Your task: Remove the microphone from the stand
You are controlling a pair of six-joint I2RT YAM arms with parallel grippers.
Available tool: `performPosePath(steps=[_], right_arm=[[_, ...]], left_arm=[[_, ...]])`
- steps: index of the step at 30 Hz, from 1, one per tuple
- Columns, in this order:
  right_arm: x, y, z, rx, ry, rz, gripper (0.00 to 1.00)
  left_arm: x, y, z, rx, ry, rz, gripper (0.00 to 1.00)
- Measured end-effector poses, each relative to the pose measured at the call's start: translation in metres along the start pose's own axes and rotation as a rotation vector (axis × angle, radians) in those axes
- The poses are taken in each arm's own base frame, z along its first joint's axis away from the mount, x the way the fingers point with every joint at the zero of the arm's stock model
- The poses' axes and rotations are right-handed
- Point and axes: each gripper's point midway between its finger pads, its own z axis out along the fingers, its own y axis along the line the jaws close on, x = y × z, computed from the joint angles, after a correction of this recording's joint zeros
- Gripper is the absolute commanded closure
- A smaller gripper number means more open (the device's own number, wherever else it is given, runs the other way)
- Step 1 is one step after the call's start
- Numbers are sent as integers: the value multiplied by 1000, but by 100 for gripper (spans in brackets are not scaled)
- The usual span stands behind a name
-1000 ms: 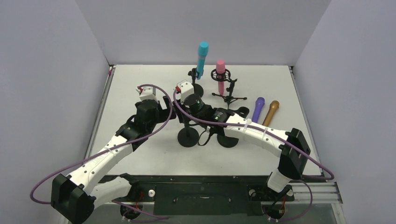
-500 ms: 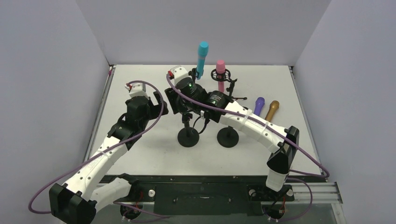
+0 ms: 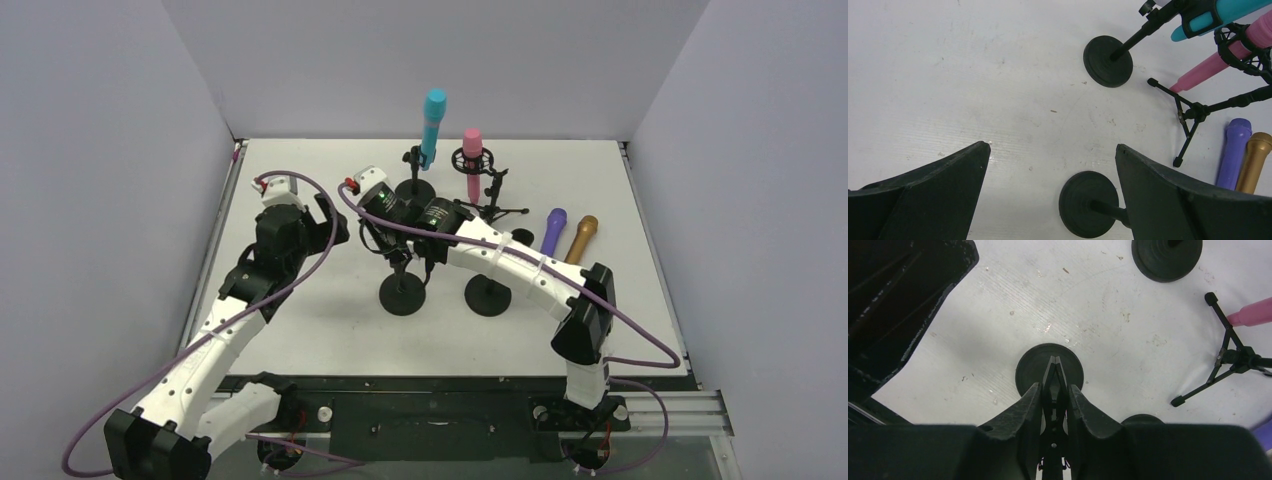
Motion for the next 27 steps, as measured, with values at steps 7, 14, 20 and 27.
performPosePath(steps=[7,14,20,27], right_arm=[[0,-4,-5,19,7,2,100],[3,-23,-6,51,28,19,100],[20,-60,-16,99,75,50,100],[33,-85,-25,121,98,84,100]], left_arm=[[-1,0,0,9,3,-4,4],[0,-1,-1,20,9,-5,4],[1,-4,-1,36,17,-6,4],[6,-6,2,44,37,-4,4]])
